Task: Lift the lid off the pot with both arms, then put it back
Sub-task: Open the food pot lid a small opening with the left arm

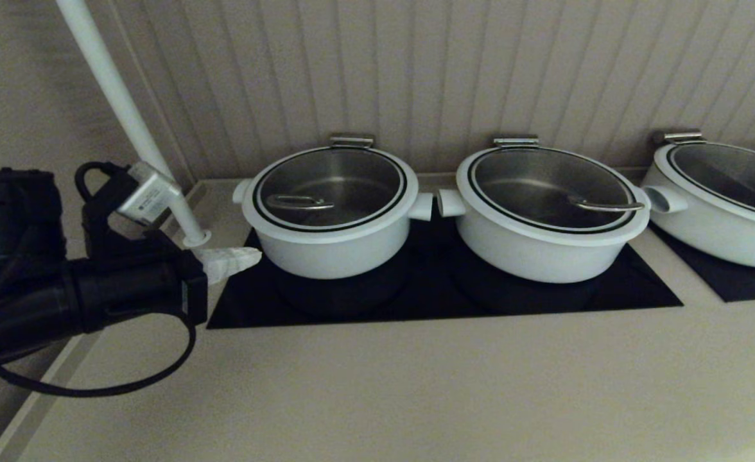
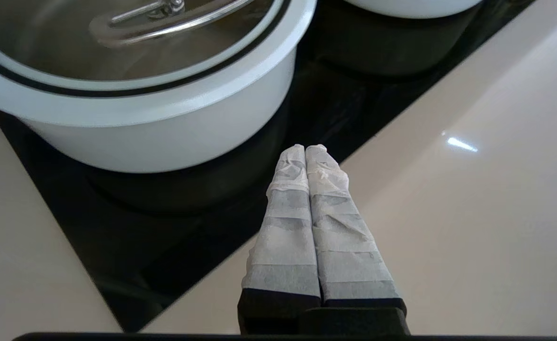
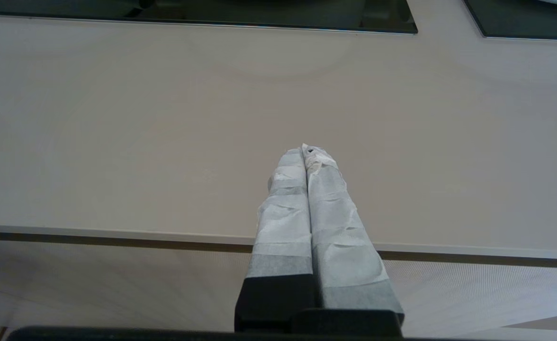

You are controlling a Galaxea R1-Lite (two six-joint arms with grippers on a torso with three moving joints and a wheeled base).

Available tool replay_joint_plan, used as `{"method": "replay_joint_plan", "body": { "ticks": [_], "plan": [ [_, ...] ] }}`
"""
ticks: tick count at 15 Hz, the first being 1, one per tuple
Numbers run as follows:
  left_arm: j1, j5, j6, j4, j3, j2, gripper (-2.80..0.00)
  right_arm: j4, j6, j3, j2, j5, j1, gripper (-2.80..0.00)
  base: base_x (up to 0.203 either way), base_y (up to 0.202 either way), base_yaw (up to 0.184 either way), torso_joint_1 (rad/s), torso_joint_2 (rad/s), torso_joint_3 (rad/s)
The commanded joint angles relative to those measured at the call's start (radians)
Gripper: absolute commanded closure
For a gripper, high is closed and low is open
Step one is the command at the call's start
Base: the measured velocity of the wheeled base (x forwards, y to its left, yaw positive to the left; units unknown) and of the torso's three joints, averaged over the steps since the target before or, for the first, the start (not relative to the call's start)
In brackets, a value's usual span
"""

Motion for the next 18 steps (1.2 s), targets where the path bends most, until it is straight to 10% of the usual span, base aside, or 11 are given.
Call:
{"method": "replay_joint_plan", "body": {
  "ticks": [1,18],
  "plan": [
    [-0.021,0.005,0.001,-0.003,-0.036,0.057,0.0,0.001,0.0,0.0,0.002,0.001,0.0,0.0,0.0,0.0,0.0,0.0,0.0,0.0],
    [-0.049,0.143,-0.008,-0.008,-0.221,0.27,0.0,0.001,0.0,0.0,0.002,0.001,0.0,0.0,0.0,0.0,0.0,0.0,0.0,0.0]
  ]
}}
